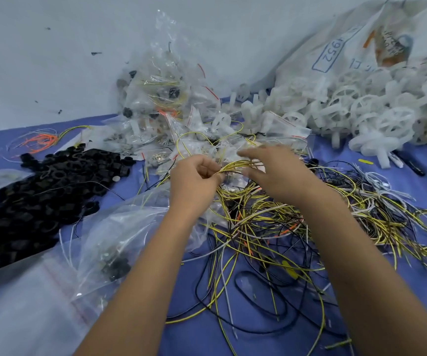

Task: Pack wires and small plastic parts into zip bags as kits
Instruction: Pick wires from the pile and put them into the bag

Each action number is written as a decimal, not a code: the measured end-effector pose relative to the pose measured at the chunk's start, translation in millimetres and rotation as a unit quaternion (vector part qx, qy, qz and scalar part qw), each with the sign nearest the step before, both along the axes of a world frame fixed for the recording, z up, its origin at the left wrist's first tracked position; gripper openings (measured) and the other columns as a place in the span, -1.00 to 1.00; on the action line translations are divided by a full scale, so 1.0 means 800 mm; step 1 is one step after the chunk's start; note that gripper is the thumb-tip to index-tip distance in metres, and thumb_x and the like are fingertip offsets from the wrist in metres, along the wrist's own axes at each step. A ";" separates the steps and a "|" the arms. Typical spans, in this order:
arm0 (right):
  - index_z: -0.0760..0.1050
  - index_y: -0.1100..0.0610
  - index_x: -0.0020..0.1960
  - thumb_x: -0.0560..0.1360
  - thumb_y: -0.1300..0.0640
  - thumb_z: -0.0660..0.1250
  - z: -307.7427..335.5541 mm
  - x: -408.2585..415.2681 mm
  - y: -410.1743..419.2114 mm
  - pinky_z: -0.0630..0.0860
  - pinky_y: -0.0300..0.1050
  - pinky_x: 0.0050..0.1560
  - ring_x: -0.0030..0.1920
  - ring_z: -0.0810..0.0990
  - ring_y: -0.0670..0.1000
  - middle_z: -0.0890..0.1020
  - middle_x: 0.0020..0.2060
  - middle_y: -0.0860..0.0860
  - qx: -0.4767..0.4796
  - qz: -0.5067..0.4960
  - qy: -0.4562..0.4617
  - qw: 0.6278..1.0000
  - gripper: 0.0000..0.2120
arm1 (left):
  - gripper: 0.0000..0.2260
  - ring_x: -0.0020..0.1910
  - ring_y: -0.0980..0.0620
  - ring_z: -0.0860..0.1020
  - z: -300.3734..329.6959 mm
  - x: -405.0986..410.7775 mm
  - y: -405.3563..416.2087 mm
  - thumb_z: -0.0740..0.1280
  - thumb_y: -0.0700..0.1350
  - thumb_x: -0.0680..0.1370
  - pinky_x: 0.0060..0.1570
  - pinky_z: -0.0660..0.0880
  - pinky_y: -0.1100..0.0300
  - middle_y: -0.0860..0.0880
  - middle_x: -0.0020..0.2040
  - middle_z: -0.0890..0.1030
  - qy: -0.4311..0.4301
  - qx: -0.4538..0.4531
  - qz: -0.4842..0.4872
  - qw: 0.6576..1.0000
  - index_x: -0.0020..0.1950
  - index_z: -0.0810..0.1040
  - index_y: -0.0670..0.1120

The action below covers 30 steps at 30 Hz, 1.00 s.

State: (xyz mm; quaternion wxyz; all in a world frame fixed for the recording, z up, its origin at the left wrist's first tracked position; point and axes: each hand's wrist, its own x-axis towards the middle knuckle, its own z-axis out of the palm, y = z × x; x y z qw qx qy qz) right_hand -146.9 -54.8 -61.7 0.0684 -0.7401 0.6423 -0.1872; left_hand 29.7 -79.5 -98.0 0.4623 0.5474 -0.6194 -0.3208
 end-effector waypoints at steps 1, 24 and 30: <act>0.53 -0.04 0.39 0.60 -0.01 0.36 0.000 0.003 -0.003 0.46 0.08 0.28 0.28 0.53 0.09 0.63 0.23 -0.01 0.002 0.009 -0.002 1.000 -0.64 | -0.77 -0.36 0.19 0.56 -0.002 0.000 0.001 0.54 -0.25 0.46 -0.26 0.55 0.23 0.07 -0.32 0.62 -0.013 -0.013 -0.003 1.000 -0.22 0.60 0.05; 0.59 0.03 0.28 0.41 0.01 0.57 -0.016 -0.002 -0.006 0.43 -0.01 0.25 0.23 0.48 0.17 0.60 0.16 0.10 -0.101 -0.127 -0.044 0.986 -0.54 | -0.87 -0.34 0.05 0.69 -0.023 0.006 0.016 0.51 -0.33 0.49 -0.41 0.53 0.30 -0.04 -0.28 0.71 0.232 0.191 -0.078 0.951 0.01 0.65 -0.24; 0.68 -0.01 -0.01 0.49 0.00 0.49 -0.020 0.013 0.011 0.44 -0.06 -0.01 -0.04 0.47 -0.03 0.63 -0.12 -0.09 -0.103 0.066 -0.020 0.992 -0.88 | -0.89 -0.30 -0.01 0.71 -0.033 0.012 0.016 0.51 -0.33 0.49 -0.33 0.60 0.27 -0.09 -0.21 0.73 0.289 0.214 -0.076 0.930 -0.03 0.65 -0.22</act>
